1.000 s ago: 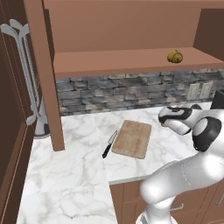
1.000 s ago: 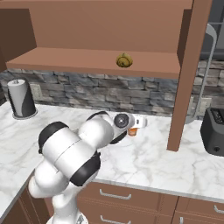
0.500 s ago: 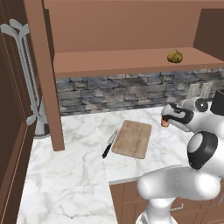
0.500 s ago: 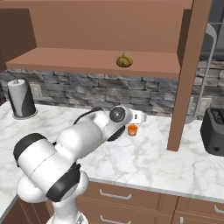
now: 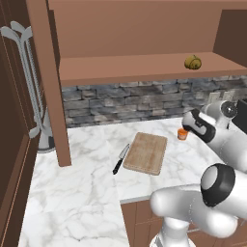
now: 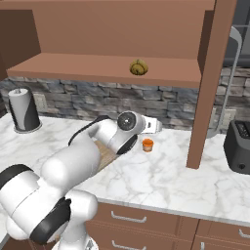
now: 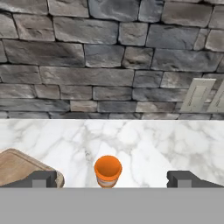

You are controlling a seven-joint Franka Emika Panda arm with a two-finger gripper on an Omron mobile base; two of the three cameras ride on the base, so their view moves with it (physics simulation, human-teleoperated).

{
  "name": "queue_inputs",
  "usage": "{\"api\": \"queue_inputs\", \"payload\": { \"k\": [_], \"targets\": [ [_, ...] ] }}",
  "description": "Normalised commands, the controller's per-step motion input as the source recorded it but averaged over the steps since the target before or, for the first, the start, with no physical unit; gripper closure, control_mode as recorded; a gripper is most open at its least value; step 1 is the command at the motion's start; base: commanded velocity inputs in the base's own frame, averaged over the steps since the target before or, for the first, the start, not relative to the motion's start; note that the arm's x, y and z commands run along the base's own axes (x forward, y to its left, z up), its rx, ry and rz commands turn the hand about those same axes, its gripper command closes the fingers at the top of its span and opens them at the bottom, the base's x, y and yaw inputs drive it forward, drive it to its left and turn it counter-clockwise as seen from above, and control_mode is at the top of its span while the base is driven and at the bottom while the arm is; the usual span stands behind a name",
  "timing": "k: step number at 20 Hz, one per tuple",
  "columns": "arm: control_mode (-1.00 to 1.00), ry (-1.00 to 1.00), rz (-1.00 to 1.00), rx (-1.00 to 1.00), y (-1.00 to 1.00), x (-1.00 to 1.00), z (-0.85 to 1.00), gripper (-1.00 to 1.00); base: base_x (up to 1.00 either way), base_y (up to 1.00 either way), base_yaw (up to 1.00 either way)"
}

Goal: Pick the bread, place it on the cutting board, pick the jam, place it on the counter, and close the cabinet.

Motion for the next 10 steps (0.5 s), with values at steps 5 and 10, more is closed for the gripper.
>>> {"api": "queue_inputs", "payload": {
  "k": [5, 10],
  "targets": [
    [-1.0, 0.0, 0.0, 0.0, 0.0, -0.33, 0.28, -1.0, 0.0, 0.0, 0.0],
    [-1.0, 0.0, 0.0, 0.0, 0.0, -0.33, 0.26, -1.0, 0.0, 0.0, 0.0]
  ]
}}
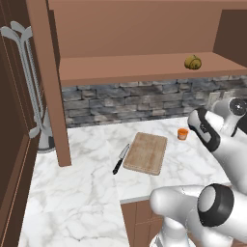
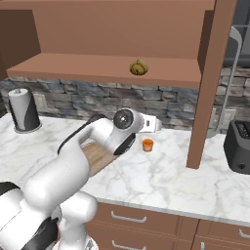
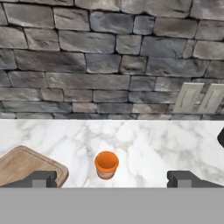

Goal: Pick the bread, place it on the cutting board, pick the jam, place it on the counter, and close the cabinet.

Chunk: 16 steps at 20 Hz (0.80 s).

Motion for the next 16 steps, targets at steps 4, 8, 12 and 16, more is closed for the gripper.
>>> {"api": "queue_inputs", "payload": {
  "k": [4, 8, 12, 16],
  "targets": [
    [-1.0, 0.0, 0.0, 0.0, 0.0, -0.38, 0.25, -1.0, 0.0, 0.0, 0.0],
    [-1.0, 0.0, 0.0, 0.01, 0.0, -0.37, 0.27, -1.0, 0.0, 0.0, 0.0],
    [-1.0, 0.0, 0.0, 0.0, 0.0, -0.35, 0.28, -1.0, 0.0, 0.0, 0.0],
    [-1.0, 0.0, 0.0, 0.01, 0.0, -0.31, 0.32, -1.0, 0.0, 0.0, 0.0]
  ]
}}
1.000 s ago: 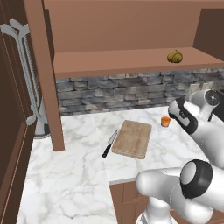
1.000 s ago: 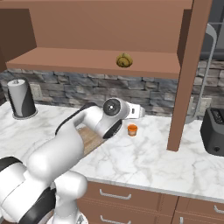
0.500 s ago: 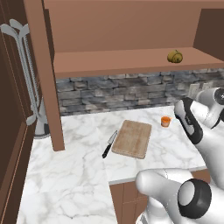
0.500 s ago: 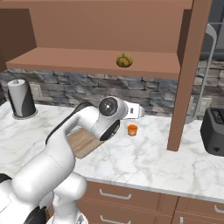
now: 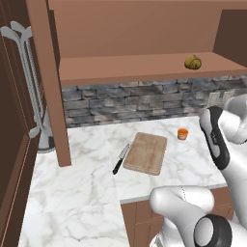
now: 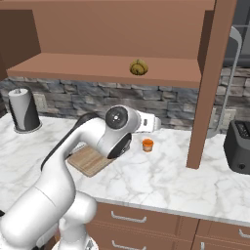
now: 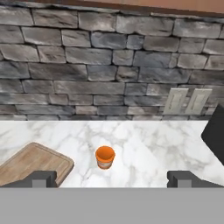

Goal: Pick the bread, place it on the cutting board, pick the jam, place it on the counter, and close the cabinet.

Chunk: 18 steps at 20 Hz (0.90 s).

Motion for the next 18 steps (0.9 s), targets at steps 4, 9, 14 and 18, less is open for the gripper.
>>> {"api": "queue_inputs", "payload": {
  "k": [4, 9, 14, 18],
  "targets": [
    [-1.0, 0.0, 0.0, 0.01, 0.0, -0.27, 0.35, -1.0, 0.0, 0.0, 0.0],
    [-1.0, 0.0, 0.0, 0.0, 0.0, -0.2, 0.33, -1.0, 0.0, 0.0, 0.0],
    [-1.0, 0.0, 0.0, 0.0, 0.0, -0.14, 0.31, -1.0, 0.0, 0.0, 0.0],
    [-1.0, 0.0, 0.0, 0.0, 0.0, -0.19, 0.3, -1.0, 0.0, 0.0, 0.0]
  ]
}}
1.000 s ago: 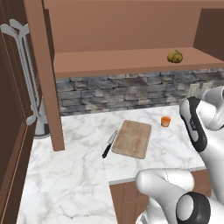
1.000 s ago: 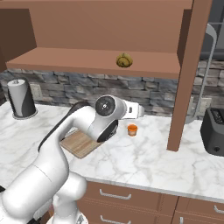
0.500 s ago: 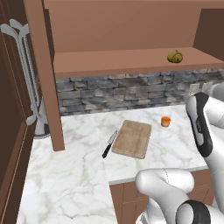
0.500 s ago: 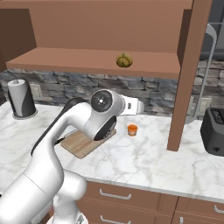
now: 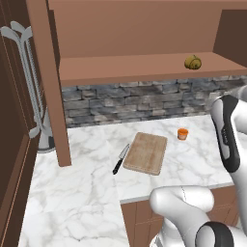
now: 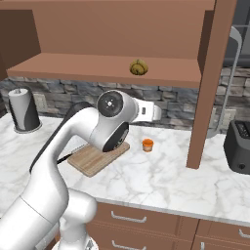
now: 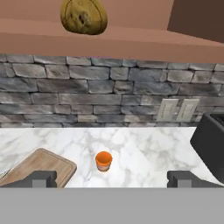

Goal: Pick the bread, place it on the cutting board, pick the jam, place it on the counter, and close the cabinet.

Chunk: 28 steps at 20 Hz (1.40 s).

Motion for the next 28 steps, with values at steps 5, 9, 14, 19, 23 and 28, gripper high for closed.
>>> {"api": "queue_inputs", "payload": {
  "k": [5, 9, 14, 19, 23, 28],
  "targets": [
    [-1.0, 0.0, 0.0, 0.0, 0.0, -0.25, 0.28, -1.0, 0.0, 0.0, 0.0],
    [-1.0, 0.0, 0.0, 0.0, 0.0, -0.33, 0.23, -1.0, 0.0, 0.0, 0.0],
    [-1.0, 0.0, 0.0, 0.0, 0.07, -0.31, 0.24, -1.0, 0.0, 0.0, 0.0],
    [-1.0, 0.0, 0.01, 0.0, 0.22, -0.34, 0.24, -1.0, 0.0, 0.0, 0.0],
    [-1.0, 0.0, 0.0, 0.0, 0.23, -0.34, 0.25, -1.0, 0.0, 0.0, 0.0],
    [-1.0, 0.0, 0.0, 0.0, 0.24, -0.31, 0.33, -1.0, 0.0, 0.0, 0.0]
  ]
}}
